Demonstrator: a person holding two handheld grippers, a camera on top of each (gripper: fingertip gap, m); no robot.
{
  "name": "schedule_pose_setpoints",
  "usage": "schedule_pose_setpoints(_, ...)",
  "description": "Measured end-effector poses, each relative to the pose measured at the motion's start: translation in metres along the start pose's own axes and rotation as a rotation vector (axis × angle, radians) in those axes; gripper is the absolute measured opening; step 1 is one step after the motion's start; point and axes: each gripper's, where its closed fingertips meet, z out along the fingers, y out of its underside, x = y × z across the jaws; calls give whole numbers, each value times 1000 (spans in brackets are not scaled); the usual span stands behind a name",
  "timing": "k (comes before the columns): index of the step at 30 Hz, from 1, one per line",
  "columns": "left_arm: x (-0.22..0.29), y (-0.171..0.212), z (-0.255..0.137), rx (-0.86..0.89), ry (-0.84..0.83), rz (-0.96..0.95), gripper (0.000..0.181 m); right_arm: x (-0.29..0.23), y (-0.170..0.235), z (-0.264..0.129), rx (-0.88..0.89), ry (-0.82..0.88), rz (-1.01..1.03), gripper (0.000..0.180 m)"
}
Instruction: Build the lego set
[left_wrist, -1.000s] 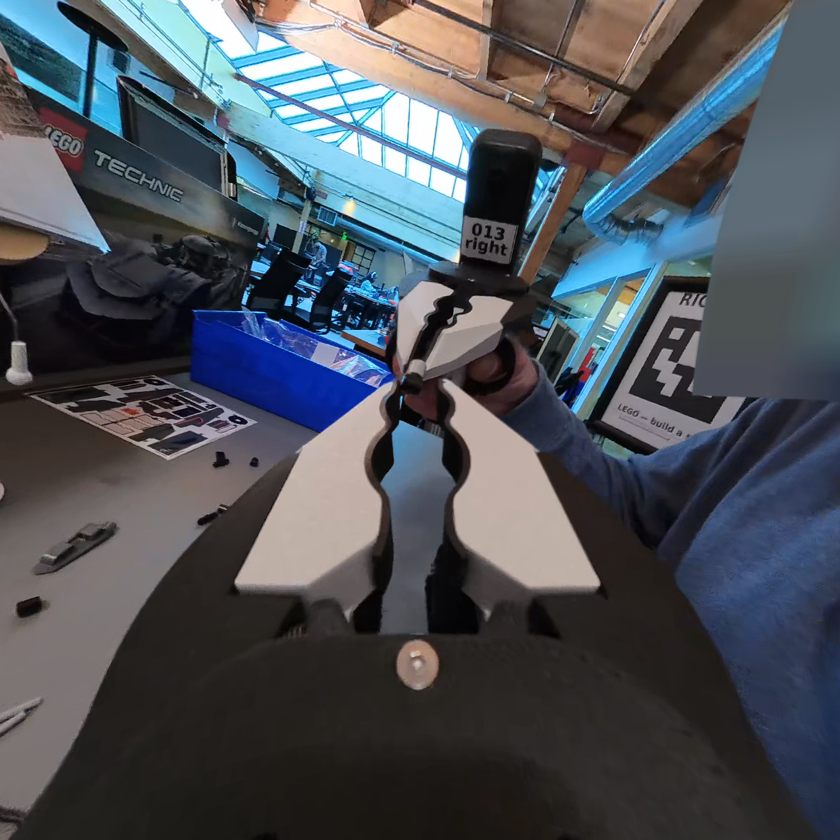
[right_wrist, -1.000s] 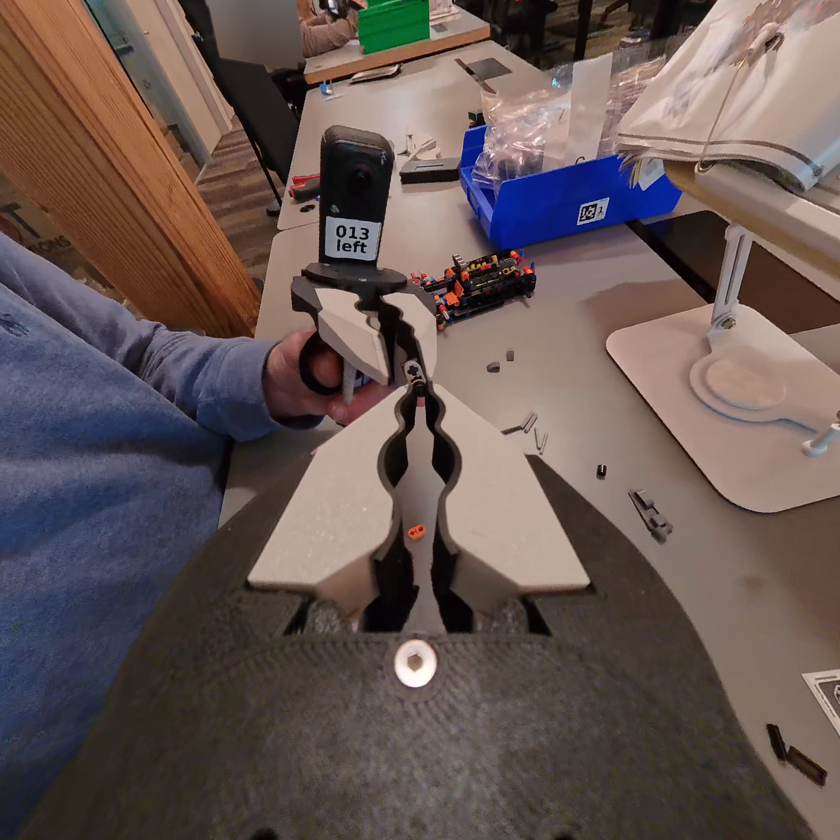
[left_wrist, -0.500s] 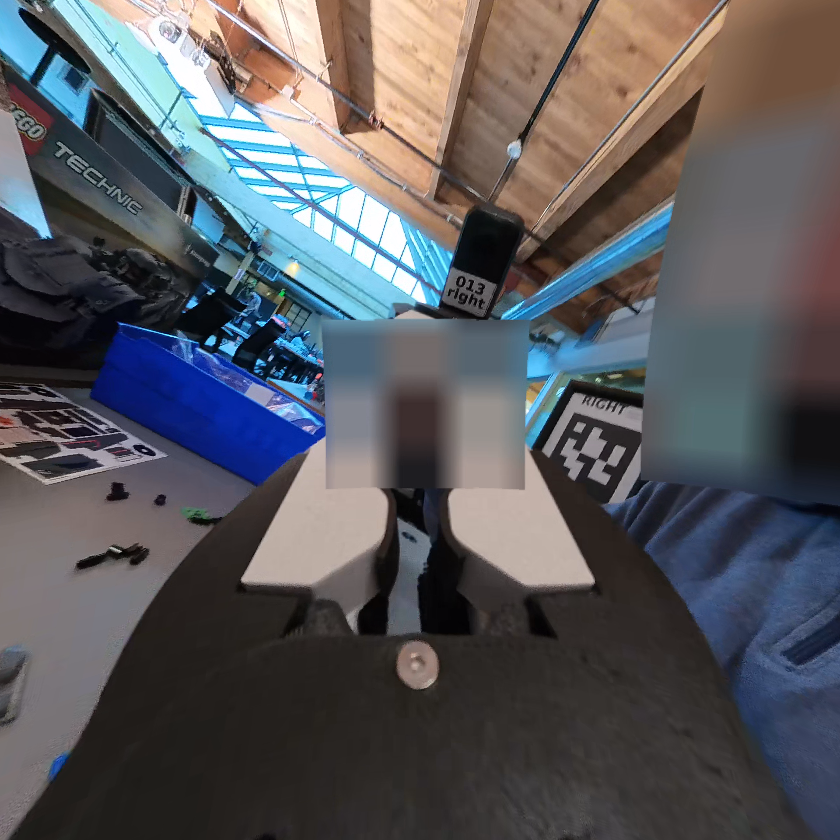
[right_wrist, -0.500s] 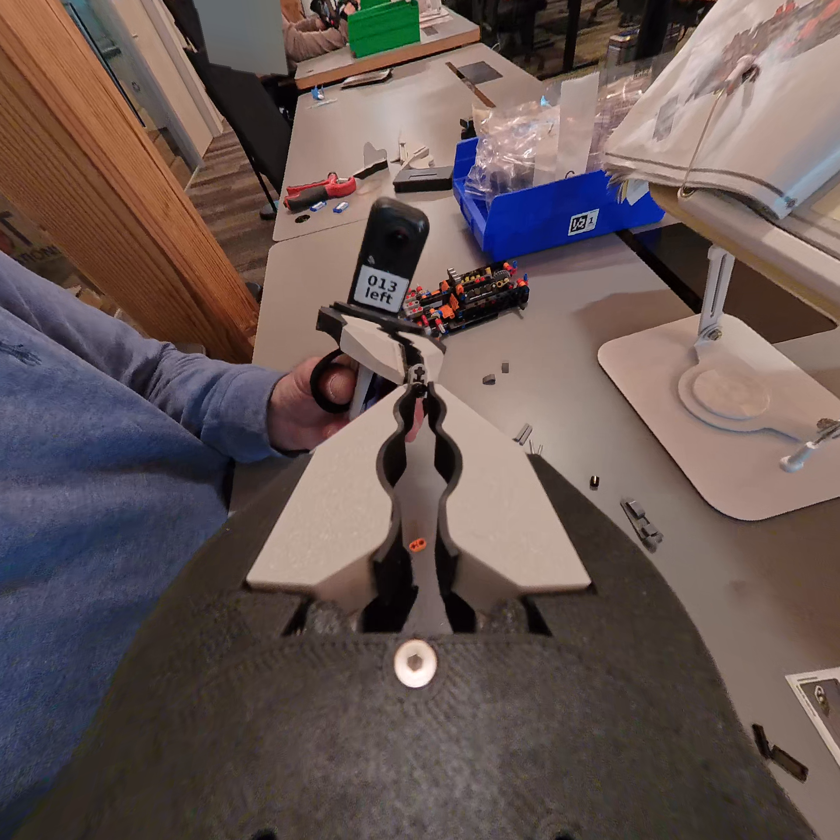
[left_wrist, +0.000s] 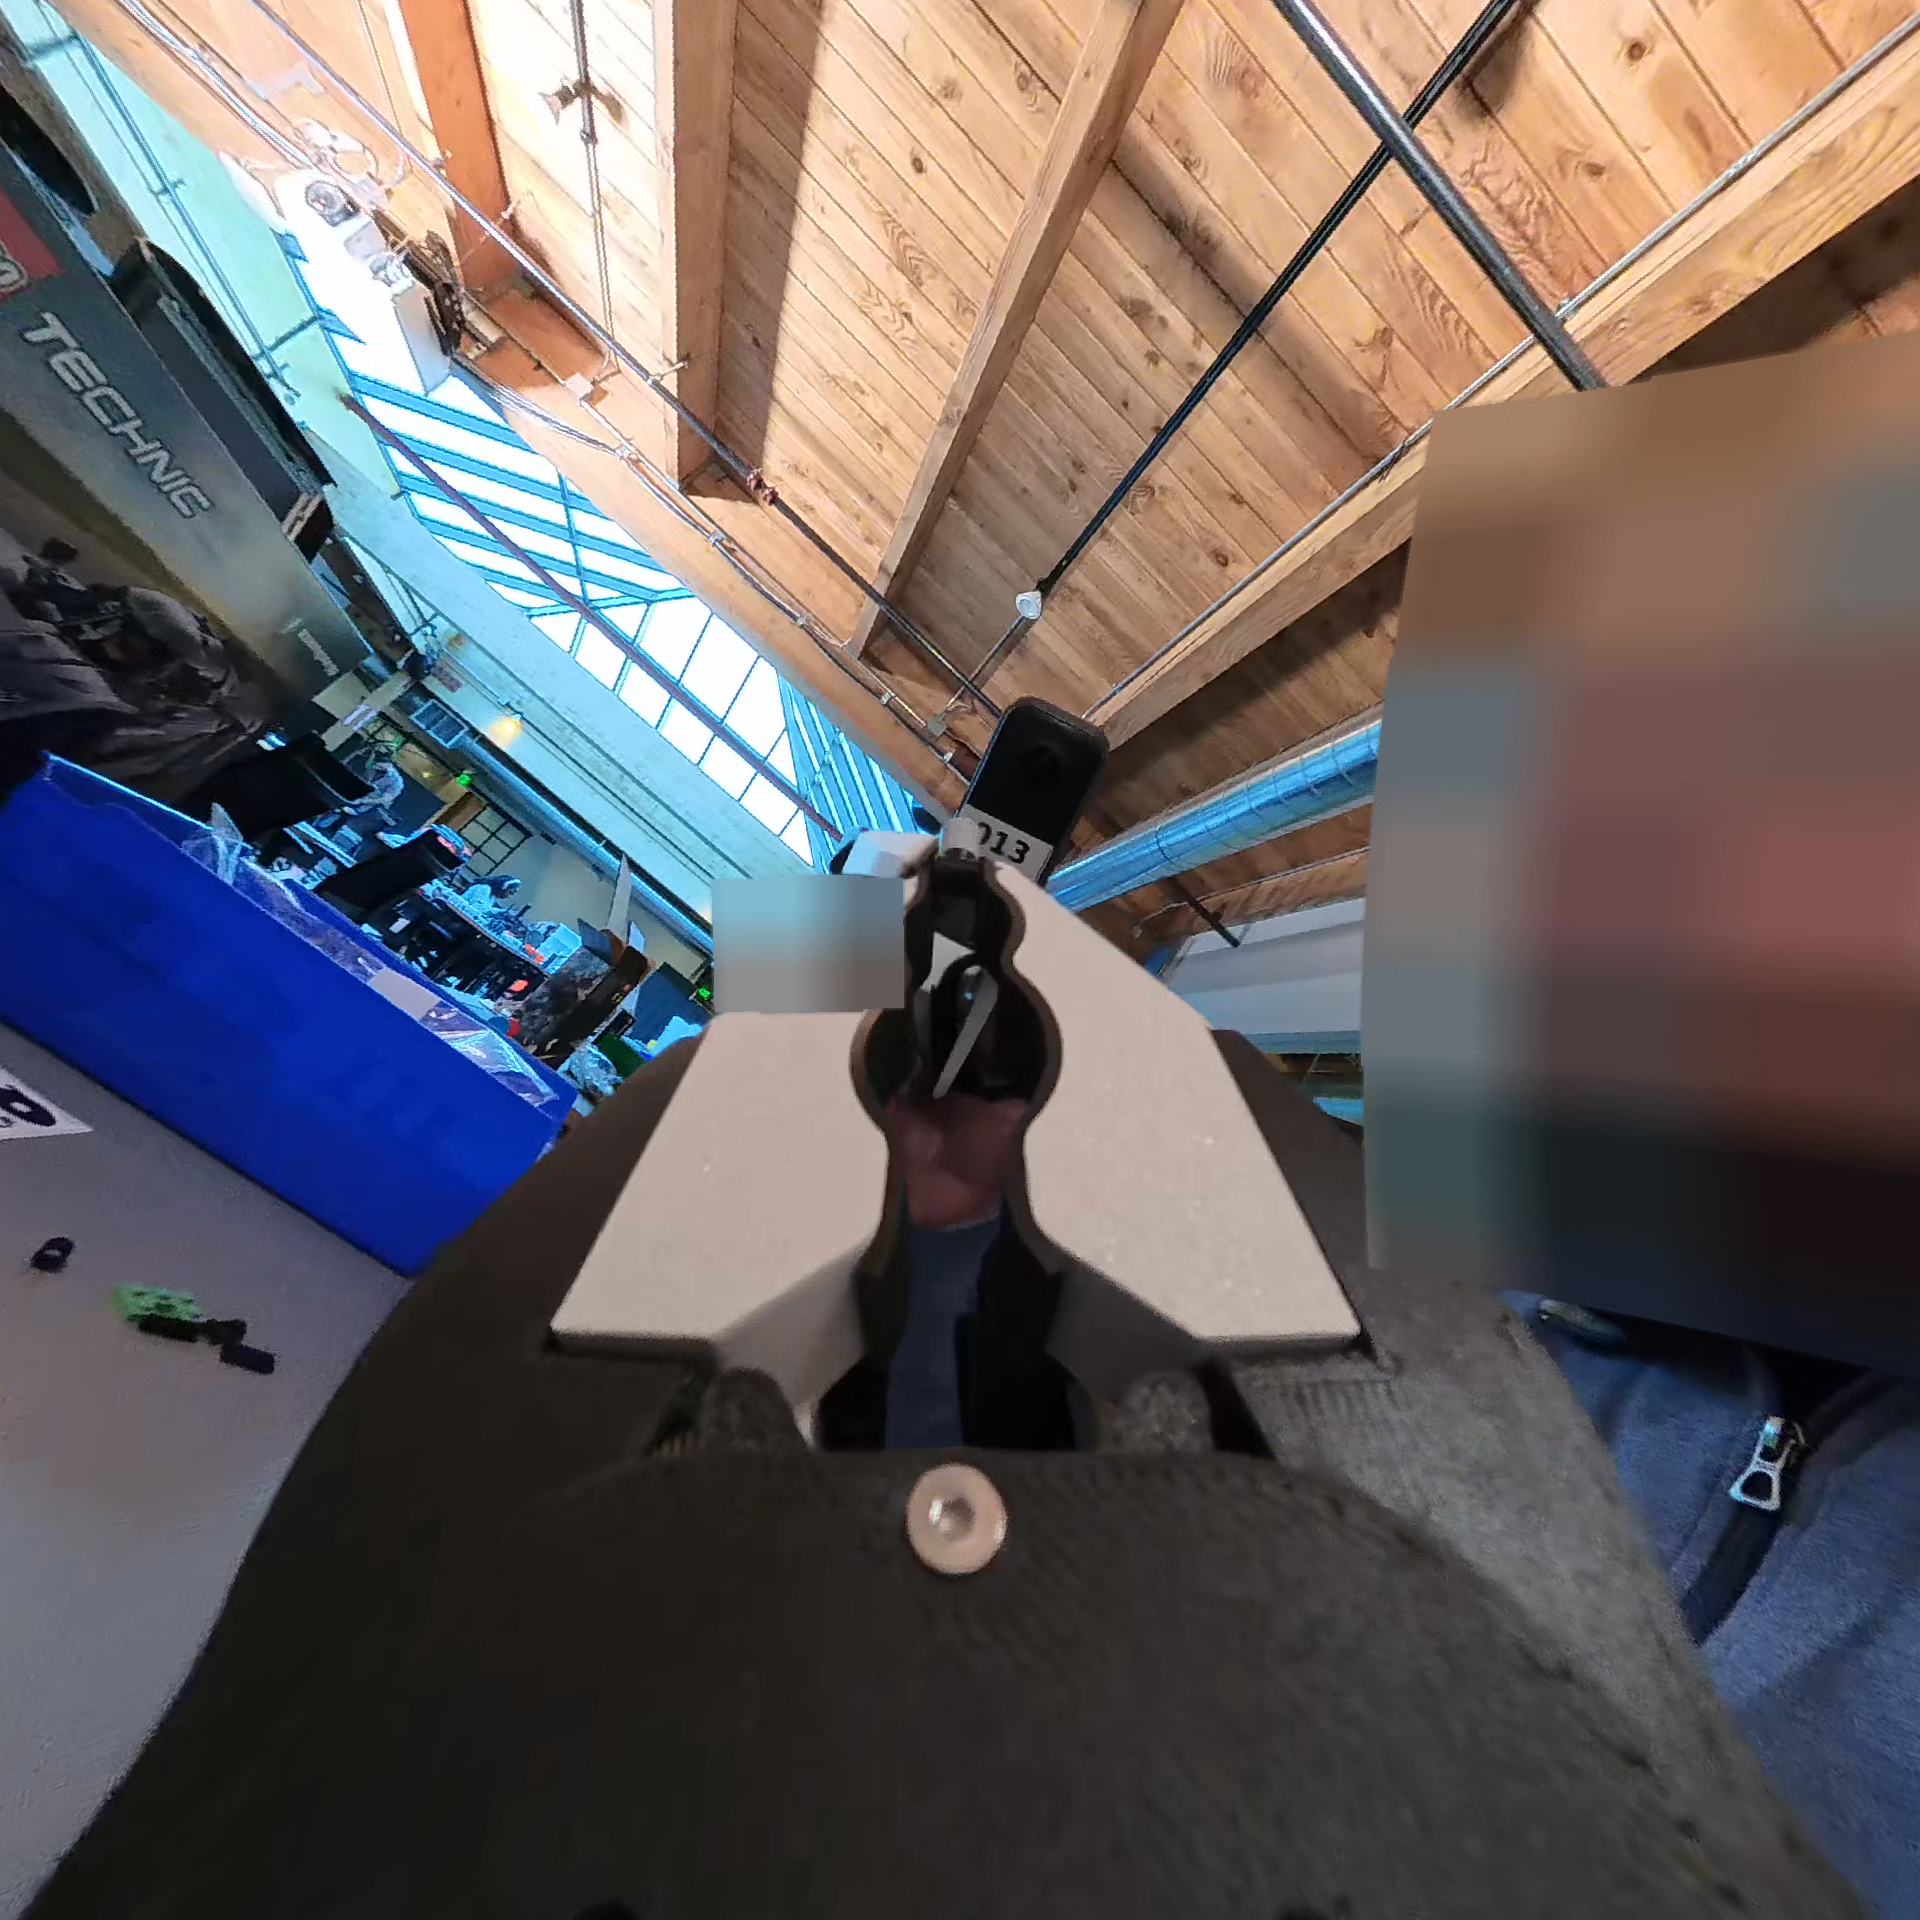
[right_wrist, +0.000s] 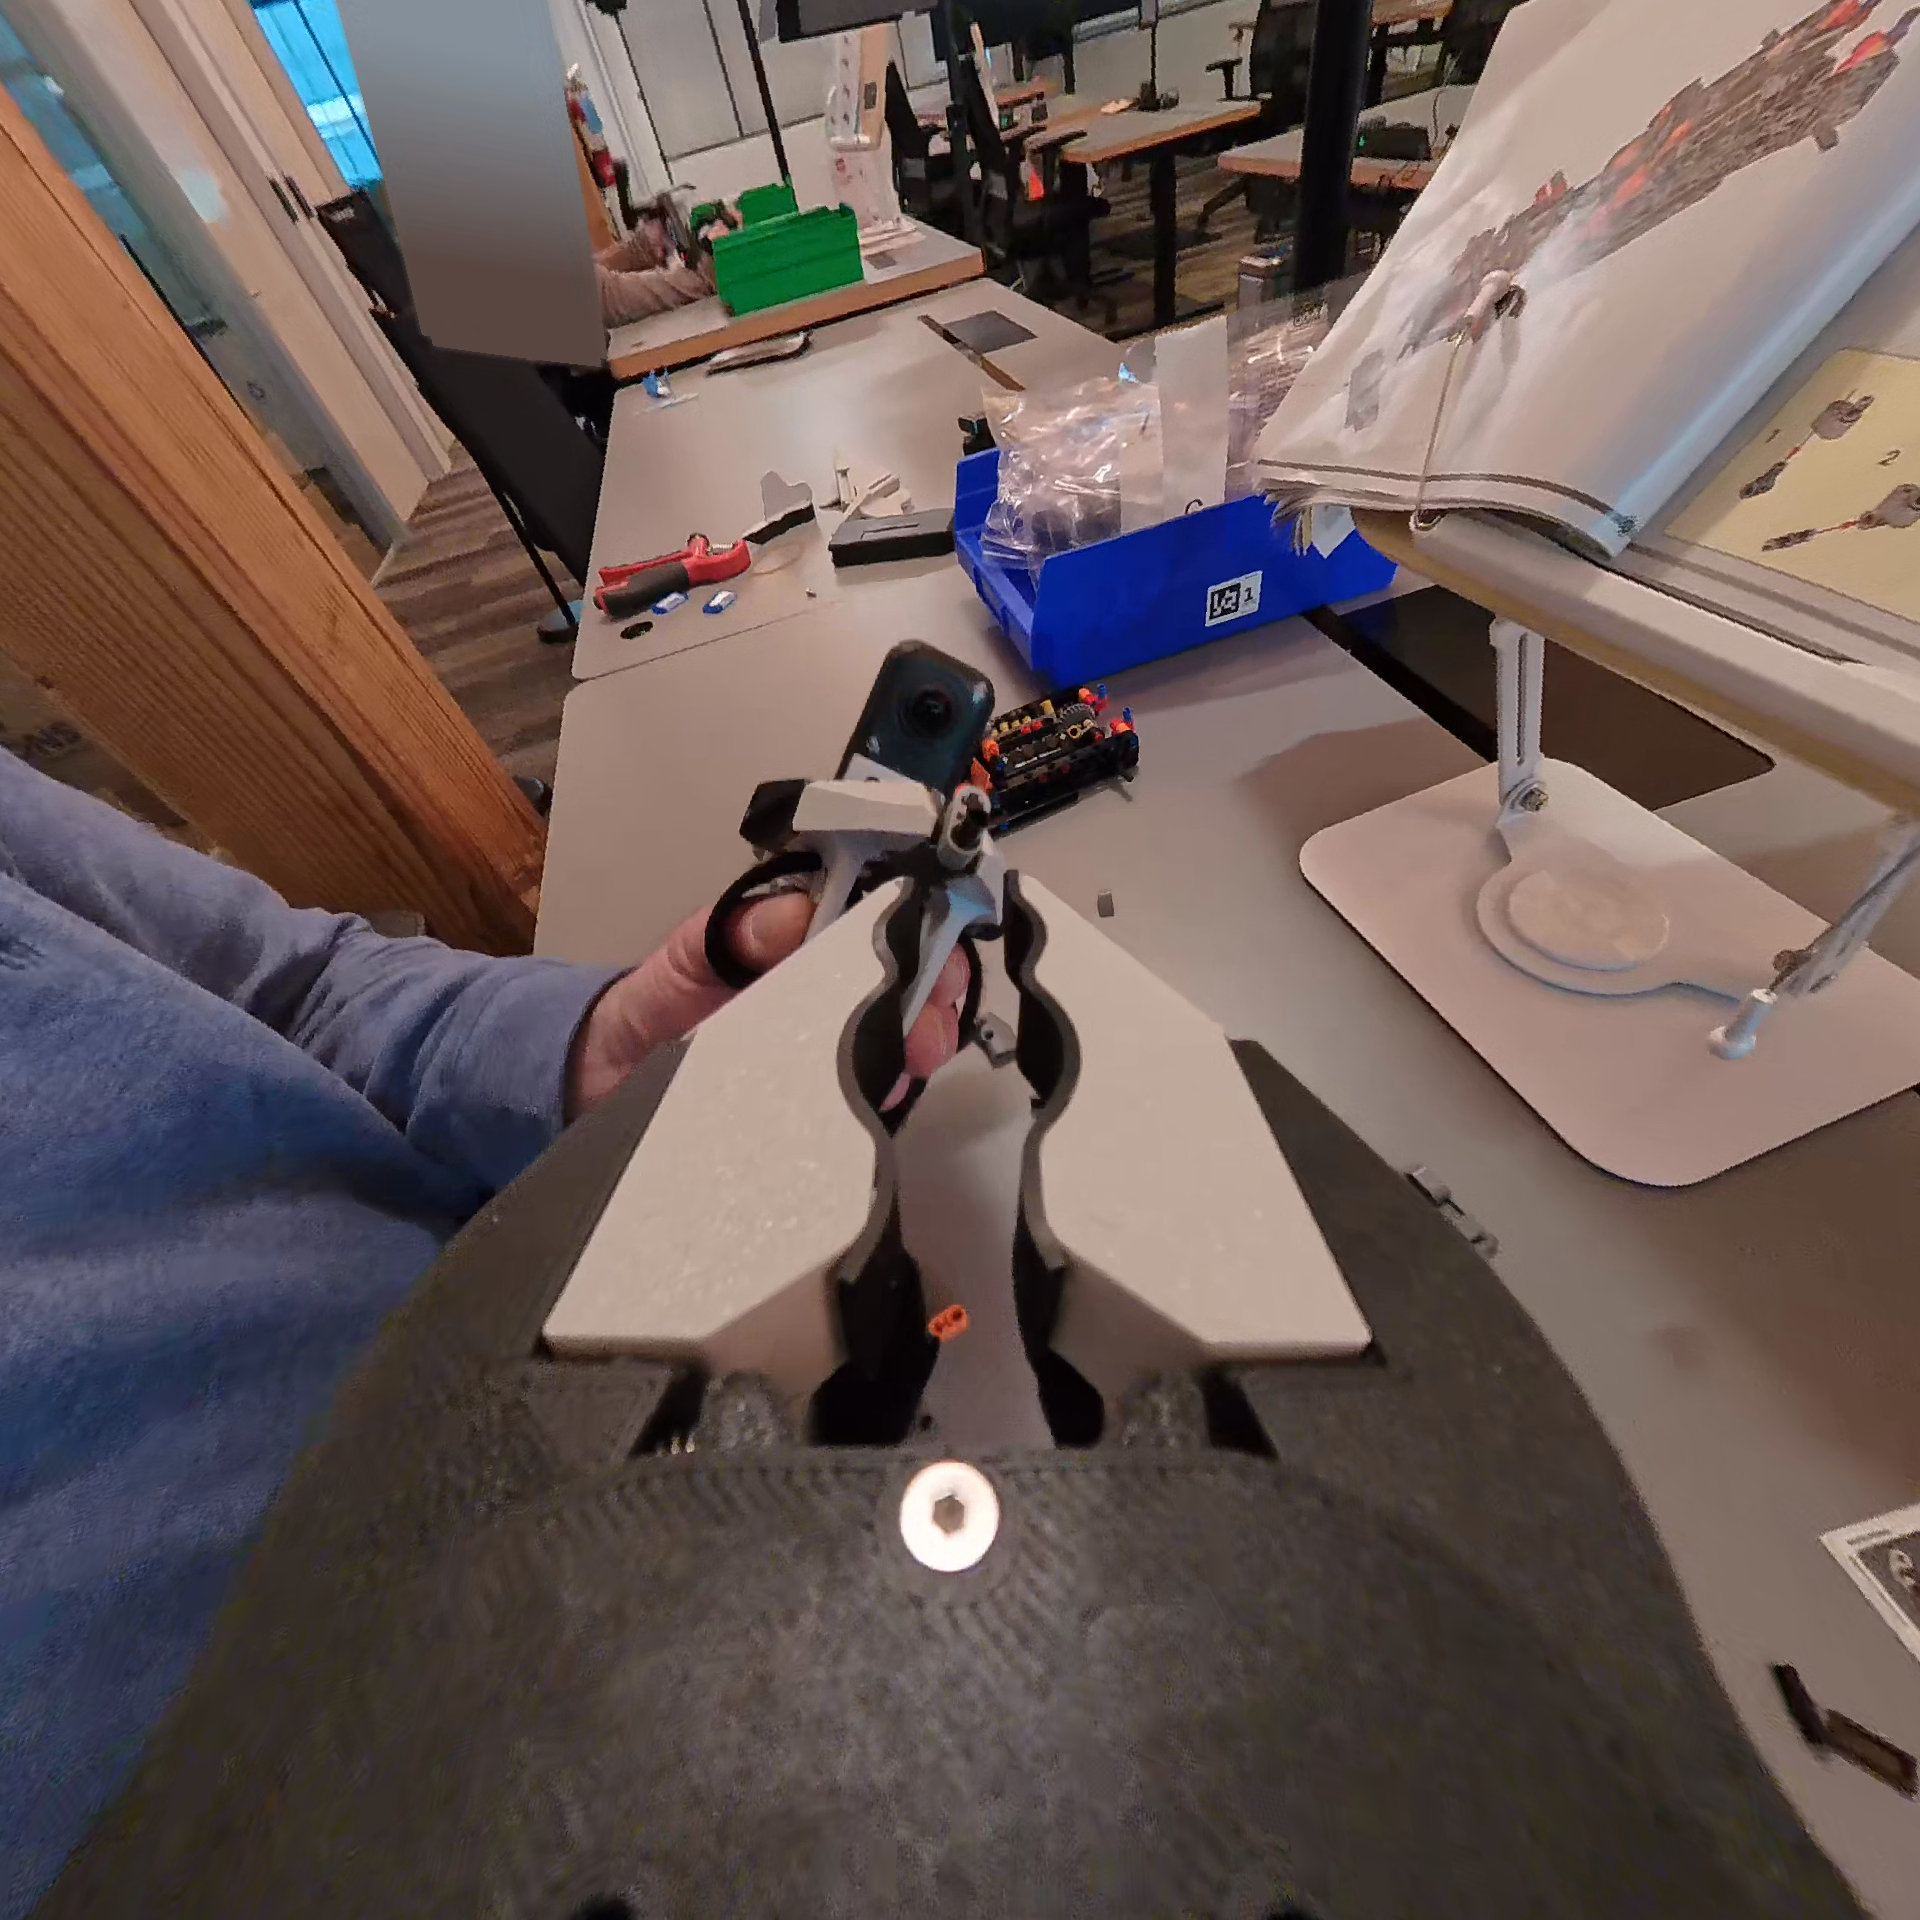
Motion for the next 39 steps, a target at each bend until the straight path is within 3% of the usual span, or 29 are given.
schedule_pose_setpoints(1,0,1,1,1,3,-7,6,0,-1,1,8,-3,13,13)
schedule_pose_setpoints(7,1,7,6,-1,21,-4,6,-1,-7,1,71,-36,64,5)
schedule_pose_setpoints(28,2,15,16,22,2,86,7,-3,-10,-11,145,-124,185,1)
schedule_pose_setpoints(33,2,6,10,52,-29,123,23,0,-17,-22,172,-146,212,1)
schedule_pose_setpoints(39,4,16,17,-78,-62,204,24,-2,-15,-26,106,-160,195,2)
